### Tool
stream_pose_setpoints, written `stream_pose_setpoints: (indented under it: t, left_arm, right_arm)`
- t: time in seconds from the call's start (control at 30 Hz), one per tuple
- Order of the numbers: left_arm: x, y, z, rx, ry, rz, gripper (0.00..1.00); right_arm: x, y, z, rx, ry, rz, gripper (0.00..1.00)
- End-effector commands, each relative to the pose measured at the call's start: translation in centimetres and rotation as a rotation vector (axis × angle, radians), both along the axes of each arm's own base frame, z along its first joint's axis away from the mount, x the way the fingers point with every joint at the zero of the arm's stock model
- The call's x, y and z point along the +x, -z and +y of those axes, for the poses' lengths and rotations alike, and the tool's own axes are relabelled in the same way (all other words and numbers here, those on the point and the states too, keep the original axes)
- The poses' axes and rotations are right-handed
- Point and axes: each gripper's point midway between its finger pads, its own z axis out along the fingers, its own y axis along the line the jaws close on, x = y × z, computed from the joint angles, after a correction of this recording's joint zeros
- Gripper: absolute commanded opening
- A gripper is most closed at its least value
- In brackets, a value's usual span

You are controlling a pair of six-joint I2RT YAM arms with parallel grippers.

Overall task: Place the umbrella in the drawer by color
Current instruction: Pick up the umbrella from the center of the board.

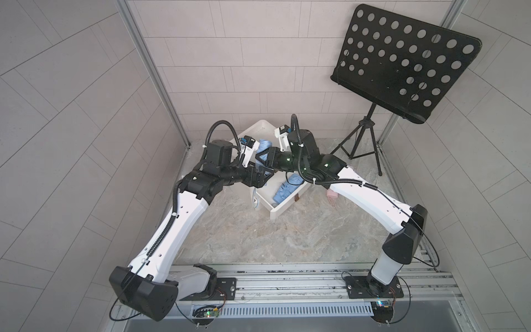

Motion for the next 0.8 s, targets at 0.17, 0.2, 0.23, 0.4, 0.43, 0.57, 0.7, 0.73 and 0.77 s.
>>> stream_pose_setpoints:
  t: [0.17, 0.2, 0.23, 0.4, 0.43, 0.57, 0.7, 0.73, 0.77]
  left_arm:
    - [0.4, -0.3, 0.0, -0.009, -0.012, -0.019, 0.34]
    - [0.4, -0.5, 0.1, -0.008, -0.014, -0.018, 0.29]
    - [0.2, -0.7, 0.1, -0.01, -0.011, -0.019, 0.25]
    - [-0.6, -2.7, 0.7, -0.045, 0.024, -0.024, 0.19]
    - [-0.7, -3.1, 0.7, -0.059, 0.039, -0.017, 0.19]
    - [-1.8, -4.5, 0.5, -0.112, 0.113, 0.03, 0.18]
    - [-3.3, -6.0, -0.1, -0.149, 0.198, 0.049, 0.17]
    - [-3.8, -6.4, -0.3, -0.162, 0.224, 0.054, 0.16]
    - [-4.3, -6.9, -0.5, -0.177, 0.251, 0.062, 0.16]
  right_arm:
    - [-0.7, -3.6, 0.3, 0.111, -0.015, -0.058, 0.42]
    - [-0.7, -3.6, 0.1, 0.109, -0.016, -0.06, 0.48]
    - [-0.8, -3.7, 0.0, 0.108, -0.017, -0.067, 0.57]
    - [-1.5, -5.5, -2.2, 0.152, -0.035, -0.176, 1.0]
    - [-1.7, -6.0, -3.2, 0.169, -0.027, -0.201, 1.0]
    - [-3.0, -8.2, -6.1, 0.294, -0.077, -0.29, 1.0]
    - [-5.0, -8.2, -7.6, 0.296, -0.144, -0.348, 0.99]
    - [-5.5, -8.1, -7.6, 0.295, -0.169, -0.357, 1.0]
    - [-6.0, -8.0, -7.5, 0.305, -0.193, -0.36, 0.99]
